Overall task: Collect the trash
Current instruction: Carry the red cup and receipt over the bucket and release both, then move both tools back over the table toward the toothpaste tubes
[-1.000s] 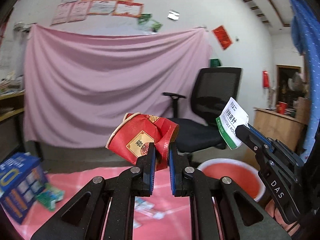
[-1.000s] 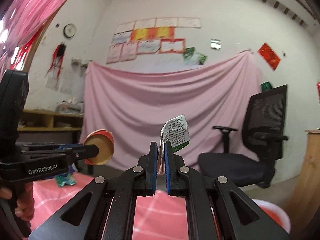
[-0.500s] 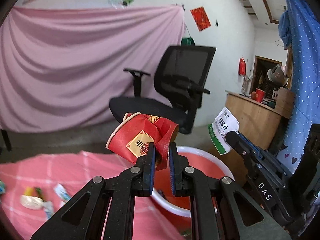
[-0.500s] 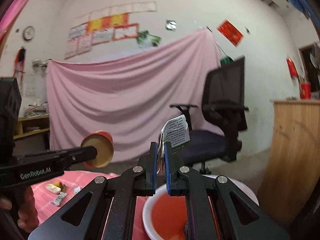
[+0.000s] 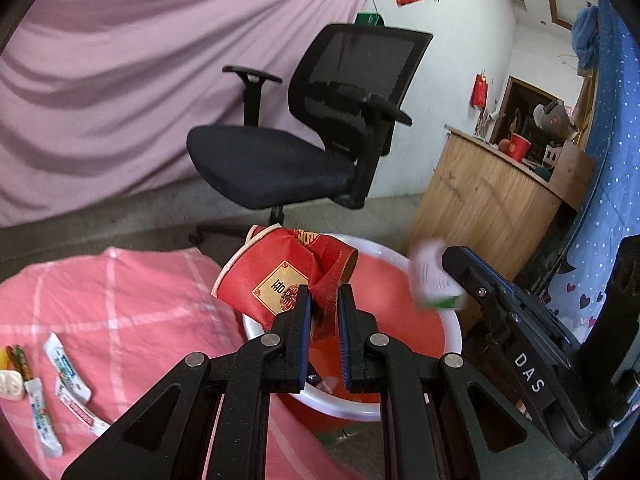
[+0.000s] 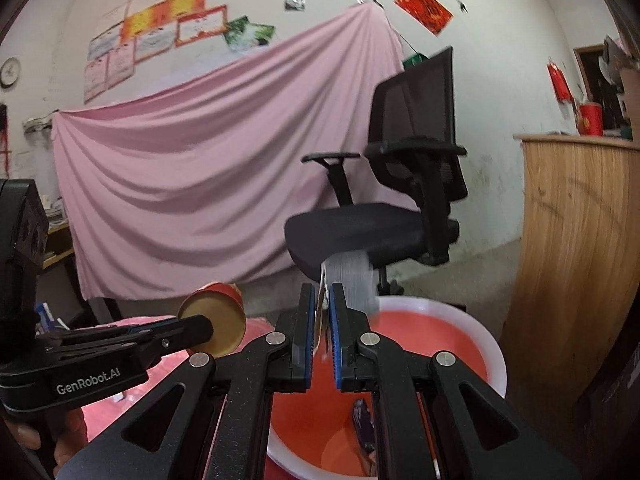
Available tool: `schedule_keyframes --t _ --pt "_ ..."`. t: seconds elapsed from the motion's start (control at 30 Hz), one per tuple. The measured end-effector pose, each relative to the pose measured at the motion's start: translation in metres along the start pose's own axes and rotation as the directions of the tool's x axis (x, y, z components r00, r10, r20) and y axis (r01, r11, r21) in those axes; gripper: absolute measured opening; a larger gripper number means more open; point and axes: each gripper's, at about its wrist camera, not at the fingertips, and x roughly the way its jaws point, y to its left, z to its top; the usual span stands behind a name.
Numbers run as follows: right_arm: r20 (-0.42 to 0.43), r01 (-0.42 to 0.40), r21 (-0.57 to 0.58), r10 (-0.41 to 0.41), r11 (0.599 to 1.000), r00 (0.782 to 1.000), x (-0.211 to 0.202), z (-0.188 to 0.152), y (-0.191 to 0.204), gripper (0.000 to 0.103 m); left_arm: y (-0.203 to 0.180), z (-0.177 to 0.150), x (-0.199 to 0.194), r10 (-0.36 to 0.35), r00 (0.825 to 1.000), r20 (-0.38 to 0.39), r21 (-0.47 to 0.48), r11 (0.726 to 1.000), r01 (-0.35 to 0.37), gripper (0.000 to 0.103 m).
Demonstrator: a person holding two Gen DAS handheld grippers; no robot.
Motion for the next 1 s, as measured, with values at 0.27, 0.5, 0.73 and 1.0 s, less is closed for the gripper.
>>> schedule_keyframes --t 0.27,0.5,0.73,1.0 --pt "-0.062 0.024 0.056 -0.02 0.998 0.998 0.009 -0.003 -0.017 0.006 -0.002 0.0 0.02 -0.024 0.998 -0.061 -0.023 0.999 0.023 0.01" --pt "-0.089 0.038 0.085 -0.03 0.996 0.996 0.011 -0.005 -0.026 0.006 0.003 -0.003 0.023 -0.028 0.996 -0.08 -0.048 0.999 0.024 0.018" --pt "-0.084 0.035 0.074 -0.029 0.997 0.996 0.011 -0.002 -0.022 0.008 0.015 -0.003 0.007 0.007 0.999 -0.043 -0.071 0.997 -0.01 0.019" --pt "-0.029 -0.002 0.069 0.004 0.998 1.0 0.006 0.009 0.001 0.031 0.036 -0.002 -0.037 0.119 0.991 0.054 -0.086 0.99 -0.114 0.036"
